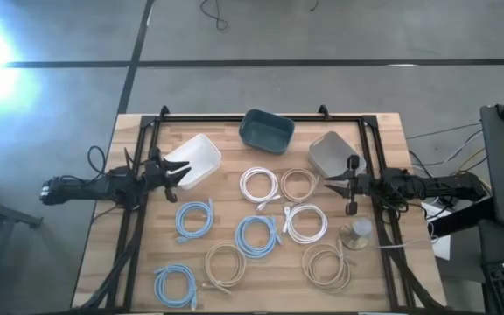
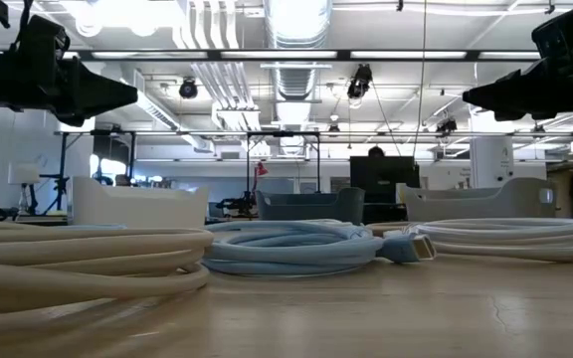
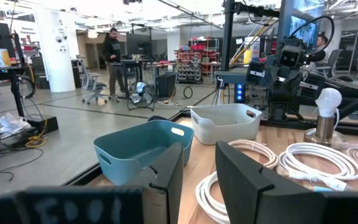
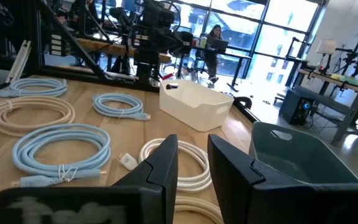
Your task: Pick & Place USB Port
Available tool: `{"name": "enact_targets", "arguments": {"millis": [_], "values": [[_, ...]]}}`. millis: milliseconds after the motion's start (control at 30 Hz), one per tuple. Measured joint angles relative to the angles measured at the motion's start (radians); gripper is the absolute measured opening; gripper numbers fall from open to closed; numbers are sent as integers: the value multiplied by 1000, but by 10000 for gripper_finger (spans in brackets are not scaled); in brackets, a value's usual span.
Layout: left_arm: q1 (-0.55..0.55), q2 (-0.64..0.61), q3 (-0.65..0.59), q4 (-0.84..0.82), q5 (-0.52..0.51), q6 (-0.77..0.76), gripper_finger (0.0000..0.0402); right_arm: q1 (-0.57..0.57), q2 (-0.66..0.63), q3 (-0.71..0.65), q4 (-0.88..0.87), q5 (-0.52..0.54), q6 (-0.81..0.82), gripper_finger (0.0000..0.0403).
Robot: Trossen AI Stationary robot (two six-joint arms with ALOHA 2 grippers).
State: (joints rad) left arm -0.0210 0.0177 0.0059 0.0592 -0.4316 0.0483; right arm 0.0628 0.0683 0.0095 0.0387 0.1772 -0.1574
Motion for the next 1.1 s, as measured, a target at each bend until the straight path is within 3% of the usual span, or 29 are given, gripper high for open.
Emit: {"name": "enact_targets", "arguments": {"millis": [1100], "values": [[0,0,0,0,0,0,101,0,0,0,0,0,0,76]]}}
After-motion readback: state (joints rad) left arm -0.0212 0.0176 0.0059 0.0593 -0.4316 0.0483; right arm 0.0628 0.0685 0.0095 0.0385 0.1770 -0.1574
